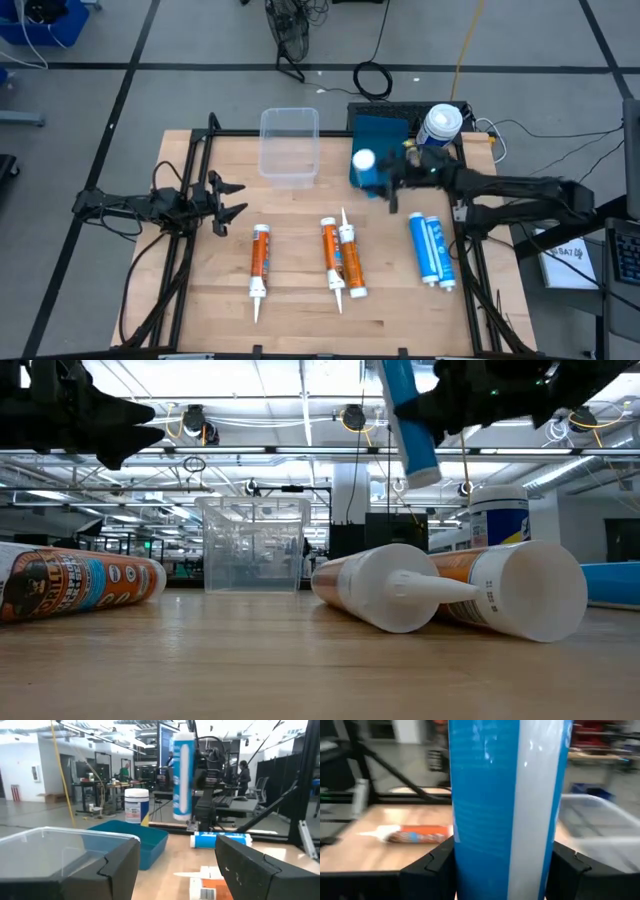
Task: Pick & place silicon tubes, Sealant and Lysol wipes
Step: Put the left blue sealant into the transparent bin
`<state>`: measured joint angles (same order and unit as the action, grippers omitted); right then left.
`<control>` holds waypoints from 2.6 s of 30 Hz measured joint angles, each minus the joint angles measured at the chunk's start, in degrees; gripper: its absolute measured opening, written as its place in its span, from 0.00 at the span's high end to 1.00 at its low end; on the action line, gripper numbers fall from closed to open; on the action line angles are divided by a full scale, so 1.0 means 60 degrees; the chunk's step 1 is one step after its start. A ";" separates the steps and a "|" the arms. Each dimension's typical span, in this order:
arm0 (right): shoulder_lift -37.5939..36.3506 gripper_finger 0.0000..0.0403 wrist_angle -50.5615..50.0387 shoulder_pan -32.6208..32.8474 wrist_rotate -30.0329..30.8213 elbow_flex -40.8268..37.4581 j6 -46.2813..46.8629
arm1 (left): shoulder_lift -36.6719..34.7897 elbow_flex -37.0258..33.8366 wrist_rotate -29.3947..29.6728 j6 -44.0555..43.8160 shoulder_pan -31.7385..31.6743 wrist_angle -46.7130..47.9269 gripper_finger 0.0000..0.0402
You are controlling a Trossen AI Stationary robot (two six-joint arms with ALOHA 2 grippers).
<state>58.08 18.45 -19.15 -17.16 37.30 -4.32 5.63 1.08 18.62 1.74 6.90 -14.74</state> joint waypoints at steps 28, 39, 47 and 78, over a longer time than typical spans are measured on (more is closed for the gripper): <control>-0.6862 0.50 -0.1211 0.1368 0.3875 -0.4474 -0.0058 | -0.0001 0.0000 0.0910 0.0095 -0.0011 -0.0007 0.36; -0.6870 0.50 -0.0153 0.1408 0.3809 -0.5254 -0.0107 | -0.0002 0.0000 0.0910 -0.0384 -0.0011 -0.0018 0.36; -0.6870 0.50 0.0254 0.1405 0.3809 -0.5446 -0.0251 | 0.0557 0.0015 0.1712 -0.1348 -0.0011 -0.0163 0.36; -0.3656 0.50 0.2243 0.1397 0.2502 -0.3584 -0.0229 | 1.2131 0.7092 -0.4136 0.0579 -0.2286 -0.4671 0.37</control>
<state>36.15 31.91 -10.76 -2.15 15.80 -5.69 78.41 43.63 -6.20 5.21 -6.82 -42.77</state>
